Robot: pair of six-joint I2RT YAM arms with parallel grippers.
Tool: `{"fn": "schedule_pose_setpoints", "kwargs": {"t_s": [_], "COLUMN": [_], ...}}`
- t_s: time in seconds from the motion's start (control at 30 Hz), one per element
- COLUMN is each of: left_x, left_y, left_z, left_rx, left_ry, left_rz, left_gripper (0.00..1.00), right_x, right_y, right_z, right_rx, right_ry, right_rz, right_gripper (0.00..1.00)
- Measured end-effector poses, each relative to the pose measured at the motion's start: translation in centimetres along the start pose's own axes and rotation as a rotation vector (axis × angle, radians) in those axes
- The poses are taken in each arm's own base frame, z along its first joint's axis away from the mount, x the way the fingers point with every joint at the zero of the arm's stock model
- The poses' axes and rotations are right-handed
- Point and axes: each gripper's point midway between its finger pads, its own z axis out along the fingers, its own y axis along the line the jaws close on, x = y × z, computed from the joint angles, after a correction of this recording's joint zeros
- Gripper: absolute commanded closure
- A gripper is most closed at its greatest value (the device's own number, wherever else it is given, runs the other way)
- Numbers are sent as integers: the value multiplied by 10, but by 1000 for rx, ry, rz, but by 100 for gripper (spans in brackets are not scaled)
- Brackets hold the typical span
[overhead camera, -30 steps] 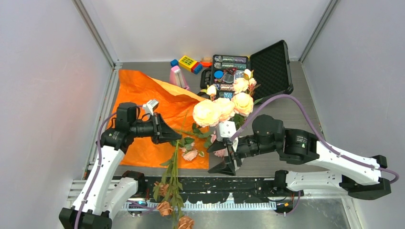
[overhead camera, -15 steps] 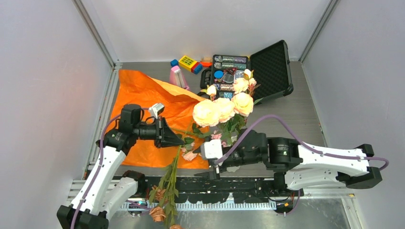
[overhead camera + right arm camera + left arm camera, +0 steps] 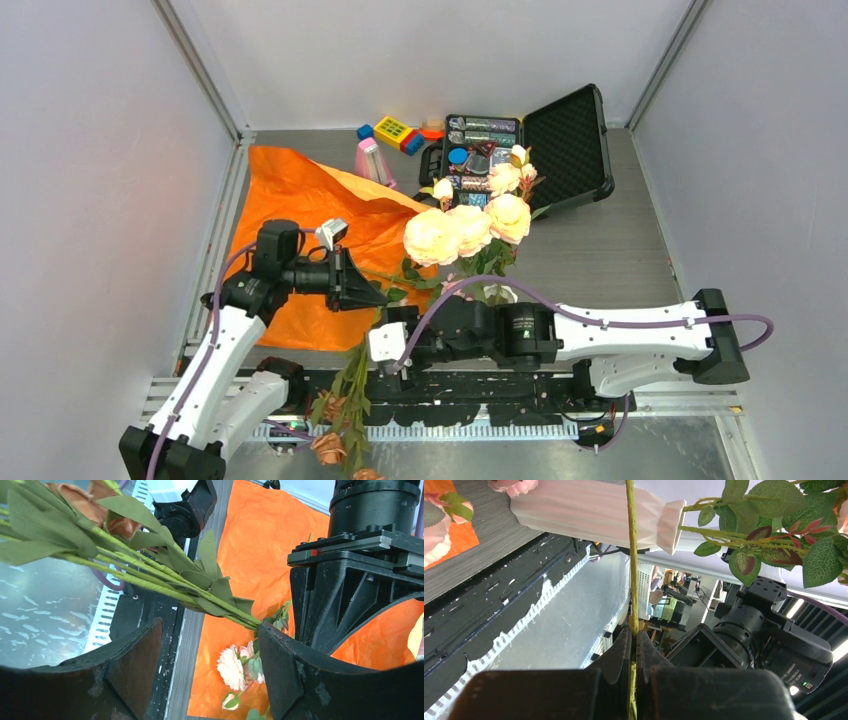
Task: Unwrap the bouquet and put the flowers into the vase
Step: Pick up the fake flower from the wrapping paper.
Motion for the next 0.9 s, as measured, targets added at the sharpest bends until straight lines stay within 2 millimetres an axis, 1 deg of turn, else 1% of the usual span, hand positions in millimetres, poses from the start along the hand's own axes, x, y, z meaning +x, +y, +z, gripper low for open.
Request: {"fn": "schedule_pose_setpoints", "kwargs": {"t_s": [0.13,0.37,0.5,0.6,0.63,0.7,0.73,0.77,0.8,0.83,0.87,0.9], "left_x": [0,-3,-4,-4,-5,-5,-5,-5,-6,-6,-6,-6], "left_y": [2,4,5,5,6,6,6,7,7,8,8,9], "left_z": [1,3,4,4,4,4,4,5,5,5,5,6], "left_rx": [-2,-8,-9,-9,-9,-10,-10,-12,-15,-17,-18,-18], "left_ry": [0,7,9,12,12,13,13,13,14,15,16,17], "left_rz": [-6,-23,-28,-30,-31,-32,-33,-32,-33,-34,-36,-36], "left_gripper": [100,100,100,100,100,100,100,100,99,96,92,86], "right_x": [6,4,3,5,8,13,17,19,21,20,19,18], "right_y": [-4,-16,-20,-23,-23,-23,-24,-24,-27,-29,-32,-34], "right_z": [8,8,8,10,14,17,19,21,23,24,24,24], "right_rx": [23,81,101,112,116,117,120,124,137,148,160,169], "right_ry": [22,25,23,32,45,62,75,85,93,94,96,94], "right_rz": [-37,-84,-102,-119,-124,-132,-140,-144,-151,-156,-159,-163], "right_gripper": [25,25,29,36,38,45,51,53,59,69,75,85]}}
